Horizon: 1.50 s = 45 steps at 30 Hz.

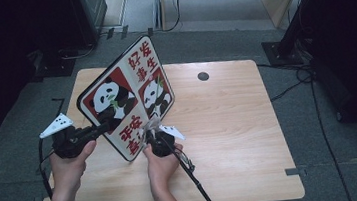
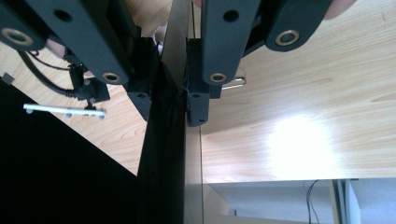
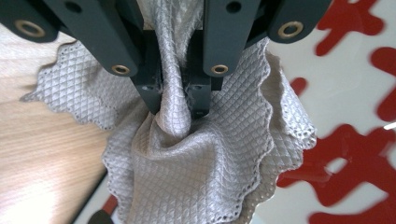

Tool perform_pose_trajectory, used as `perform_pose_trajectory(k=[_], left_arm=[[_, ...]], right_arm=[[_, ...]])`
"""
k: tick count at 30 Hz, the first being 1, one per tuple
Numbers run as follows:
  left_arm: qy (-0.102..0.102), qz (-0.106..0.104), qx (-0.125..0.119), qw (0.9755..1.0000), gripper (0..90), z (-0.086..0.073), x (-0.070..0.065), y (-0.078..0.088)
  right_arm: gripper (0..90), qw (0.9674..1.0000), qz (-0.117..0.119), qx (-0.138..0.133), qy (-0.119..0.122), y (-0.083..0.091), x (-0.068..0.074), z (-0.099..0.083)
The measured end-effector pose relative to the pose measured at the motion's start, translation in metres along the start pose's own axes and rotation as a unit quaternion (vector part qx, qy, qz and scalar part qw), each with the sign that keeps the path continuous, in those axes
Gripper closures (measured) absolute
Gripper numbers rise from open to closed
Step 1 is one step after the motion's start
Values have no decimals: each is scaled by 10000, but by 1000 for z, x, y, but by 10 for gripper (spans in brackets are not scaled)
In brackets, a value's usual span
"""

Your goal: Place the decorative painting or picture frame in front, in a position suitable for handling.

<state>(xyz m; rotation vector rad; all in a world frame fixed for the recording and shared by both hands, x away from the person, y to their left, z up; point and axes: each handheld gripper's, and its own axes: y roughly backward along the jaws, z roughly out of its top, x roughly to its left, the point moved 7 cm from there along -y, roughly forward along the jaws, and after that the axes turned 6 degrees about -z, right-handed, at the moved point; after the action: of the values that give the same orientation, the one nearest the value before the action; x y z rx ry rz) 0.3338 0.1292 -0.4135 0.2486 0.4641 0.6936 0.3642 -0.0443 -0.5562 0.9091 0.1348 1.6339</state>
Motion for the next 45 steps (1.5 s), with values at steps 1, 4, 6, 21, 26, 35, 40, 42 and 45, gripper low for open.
perform_pose_trajectory(k=[1, 4, 6, 21, 26, 35, 40, 42, 45], left_arm=[[7, 13, 6, 10000, 797, 0, 0, 0], [-23, 50, 58, 10000, 798, 0, -2, 0], [-17, 59, 66, 10000, 798, 0, -2, 0], [-5, 67, 30, 10000, 799, 0, -2, -1], [-20, 64, 29, 10000, 798, 0, -2, -1], [-16, 92, 24, 10000, 798, -1, -3, -1], [-14, 84, 20, 10000, 798, -1, -3, -1], [-19, 87, 22, 10000, 798, -1, -3, -1], [-19, 93, 23, 10000, 798, 0, -4, -1]], right_arm=[[809, 10000, 24, 0, -21, 1, 3, 2], [809, 9996, 226, -142, -35, 9, 18, 18], [809, 9980, 486, -396, 37, 20, 37, 35], [811, 9995, 281, -134, -3, 10, 18, 15], [811, 9991, 288, 236, -208, 4, 2, -1], [809, 9933, 919, -526, 455, 45, 75, 44], [811, 9975, 643, -199, 234, 29, 46, 22], [812, 9989, 450, 1, 135, 19, 28, 5], [812, 9994, 251, 184, 145, 12, 13, -11]])
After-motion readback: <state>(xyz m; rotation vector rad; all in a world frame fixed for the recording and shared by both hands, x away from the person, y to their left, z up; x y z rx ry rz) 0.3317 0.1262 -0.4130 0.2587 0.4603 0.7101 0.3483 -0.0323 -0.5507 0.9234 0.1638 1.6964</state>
